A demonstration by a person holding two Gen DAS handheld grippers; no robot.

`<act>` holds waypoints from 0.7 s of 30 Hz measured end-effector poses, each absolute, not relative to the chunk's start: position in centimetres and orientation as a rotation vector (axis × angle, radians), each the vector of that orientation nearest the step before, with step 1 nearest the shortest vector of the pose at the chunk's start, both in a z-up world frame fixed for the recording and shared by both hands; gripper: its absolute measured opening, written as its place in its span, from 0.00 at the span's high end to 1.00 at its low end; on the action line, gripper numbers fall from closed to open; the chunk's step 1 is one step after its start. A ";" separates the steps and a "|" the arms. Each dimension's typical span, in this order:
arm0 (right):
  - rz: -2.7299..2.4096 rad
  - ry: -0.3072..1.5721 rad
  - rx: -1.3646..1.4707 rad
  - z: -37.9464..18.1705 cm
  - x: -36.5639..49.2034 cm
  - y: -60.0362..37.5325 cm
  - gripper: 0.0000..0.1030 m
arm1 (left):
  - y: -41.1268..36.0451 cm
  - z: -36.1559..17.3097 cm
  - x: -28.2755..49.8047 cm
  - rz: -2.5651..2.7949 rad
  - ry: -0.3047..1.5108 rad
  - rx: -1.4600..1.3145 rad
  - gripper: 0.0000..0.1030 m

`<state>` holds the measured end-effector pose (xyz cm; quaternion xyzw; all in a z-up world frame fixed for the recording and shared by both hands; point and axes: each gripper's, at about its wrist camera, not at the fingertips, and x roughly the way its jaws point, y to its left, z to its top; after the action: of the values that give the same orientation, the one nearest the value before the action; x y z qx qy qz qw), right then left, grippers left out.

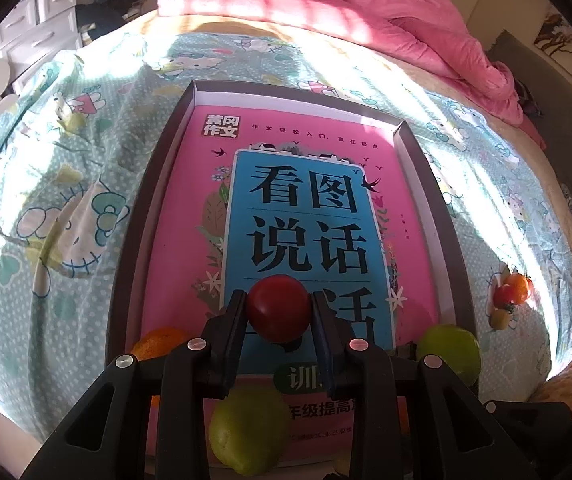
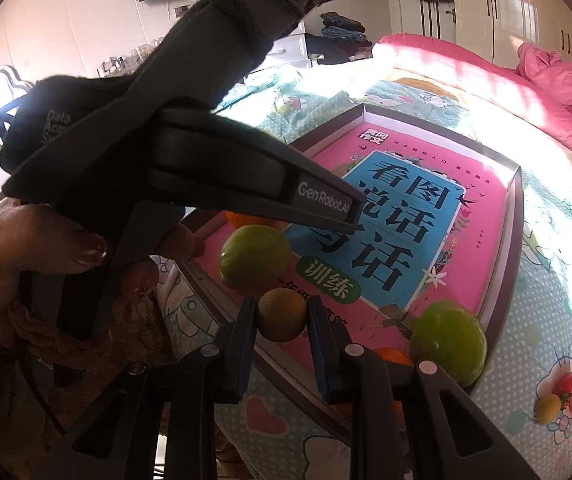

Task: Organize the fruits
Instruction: 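Open the right tool to drop the yellow tomato while the left tool releases the red tomato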

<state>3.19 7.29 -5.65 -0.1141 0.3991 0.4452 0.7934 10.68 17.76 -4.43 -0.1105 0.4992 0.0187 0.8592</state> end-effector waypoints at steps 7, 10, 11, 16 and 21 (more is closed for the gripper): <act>0.958 0.858 -0.269 -6.3 2.5 8.4 0.75 | 17.8 -4.6 10.7 0.044 1.054 -0.232 0.68; 0.961 0.860 -0.263 -6.4 2.3 8.5 0.75 | 17.9 -4.6 10.8 0.044 1.054 -0.232 0.68; 0.961 0.861 -0.260 -6.4 2.4 8.5 0.75 | 17.8 -4.6 10.8 0.044 1.054 -0.232 0.68; 0.961 0.859 -0.262 -6.4 2.4 8.6 0.75 | 17.9 -4.8 10.7 0.046 1.057 -0.233 0.68; 0.961 0.863 -0.258 -6.1 3.0 8.0 0.75 | 17.8 -4.9 10.7 0.046 1.063 -0.229 0.68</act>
<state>3.01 8.03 -6.06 -0.1198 0.4008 0.4463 0.7911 10.74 17.81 -4.94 -0.1090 0.5055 0.0217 0.8556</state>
